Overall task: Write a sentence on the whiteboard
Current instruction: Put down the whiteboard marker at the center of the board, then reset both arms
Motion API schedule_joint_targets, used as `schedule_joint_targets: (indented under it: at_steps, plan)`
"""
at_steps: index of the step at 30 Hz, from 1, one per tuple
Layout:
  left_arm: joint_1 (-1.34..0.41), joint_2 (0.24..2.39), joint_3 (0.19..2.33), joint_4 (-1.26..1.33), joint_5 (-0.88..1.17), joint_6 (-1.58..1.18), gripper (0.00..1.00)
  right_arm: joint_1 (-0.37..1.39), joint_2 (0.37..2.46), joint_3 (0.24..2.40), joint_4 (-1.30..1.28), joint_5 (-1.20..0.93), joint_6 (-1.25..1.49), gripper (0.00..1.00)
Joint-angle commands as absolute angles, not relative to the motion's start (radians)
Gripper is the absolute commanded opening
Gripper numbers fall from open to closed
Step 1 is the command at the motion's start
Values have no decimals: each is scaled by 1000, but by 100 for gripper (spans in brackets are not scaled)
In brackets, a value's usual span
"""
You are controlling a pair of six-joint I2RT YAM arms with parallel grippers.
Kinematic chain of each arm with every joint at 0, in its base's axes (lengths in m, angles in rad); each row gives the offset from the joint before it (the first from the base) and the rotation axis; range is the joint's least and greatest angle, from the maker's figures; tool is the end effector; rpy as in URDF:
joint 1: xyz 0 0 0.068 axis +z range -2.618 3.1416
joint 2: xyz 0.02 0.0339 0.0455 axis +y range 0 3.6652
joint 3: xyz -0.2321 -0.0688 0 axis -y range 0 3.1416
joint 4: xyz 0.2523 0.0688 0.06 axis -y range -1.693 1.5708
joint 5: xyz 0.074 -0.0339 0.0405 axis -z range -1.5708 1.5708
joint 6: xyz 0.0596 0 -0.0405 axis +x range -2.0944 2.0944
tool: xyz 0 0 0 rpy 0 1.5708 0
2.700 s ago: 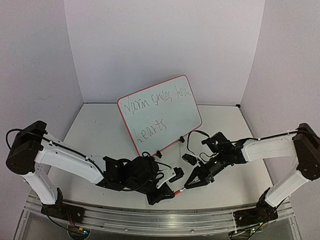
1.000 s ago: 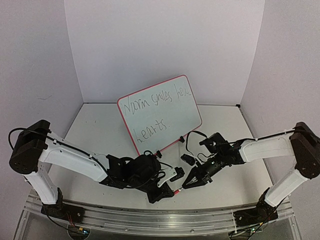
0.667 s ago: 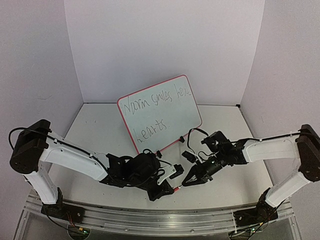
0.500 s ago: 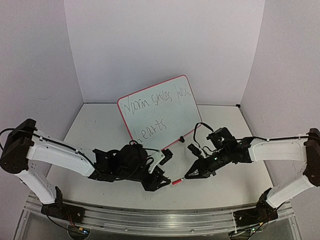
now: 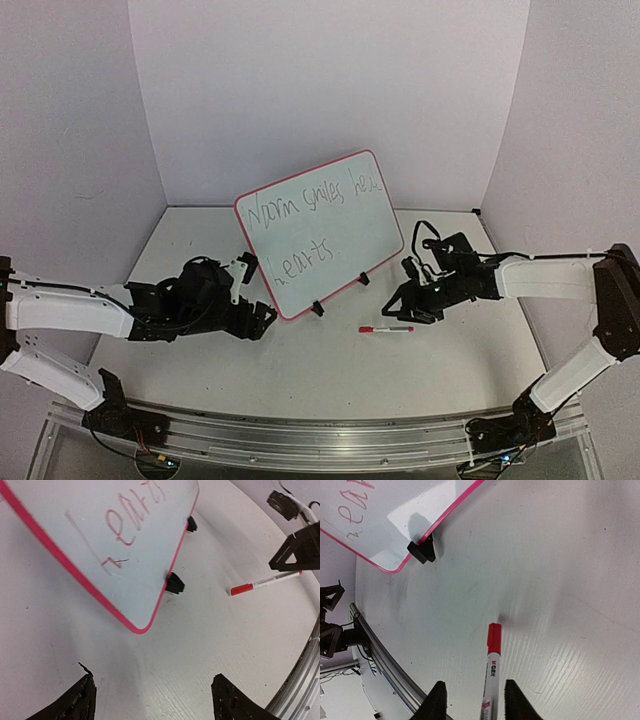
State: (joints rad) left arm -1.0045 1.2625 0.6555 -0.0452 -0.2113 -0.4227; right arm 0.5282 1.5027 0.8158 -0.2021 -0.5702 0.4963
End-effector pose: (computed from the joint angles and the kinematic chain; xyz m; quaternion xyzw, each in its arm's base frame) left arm 0.1694 -0.2432 0.1597 0.2109 0.8673 -0.2171 0.3952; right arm 0.2564 0.1868 0.1350 -0.1084 0.9028 0.3883 0.1497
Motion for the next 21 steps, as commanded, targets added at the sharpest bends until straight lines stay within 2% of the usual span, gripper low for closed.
schedule_joint_targets:
  at_steps: [1, 4, 6, 11, 15, 21]
  plan:
    - [-902, 1207, 639, -145, -273, -486, 81, 452, 1506, 862, -207, -469, 480, 71]
    - [-816, 1188, 618, -158, -268, -483, 83, 393, 1500, 870, -223, -421, 459, 87]
    - [-741, 1178, 602, -159, -263, -475, 84, 344, 1496, 873, -235, -395, 437, 93]
    - [-495, 1185, 592, -132, -180, -421, 89, 221, 1453, 870, -253, -317, 383, 96]
    - [-294, 1192, 664, -153, -131, -377, 93, 132, 1356, 852, -246, -221, 356, 97]
    - [-221, 1135, 743, -92, -253, -252, 99, 95, 1114, 709, -77, -21, 298, 98]
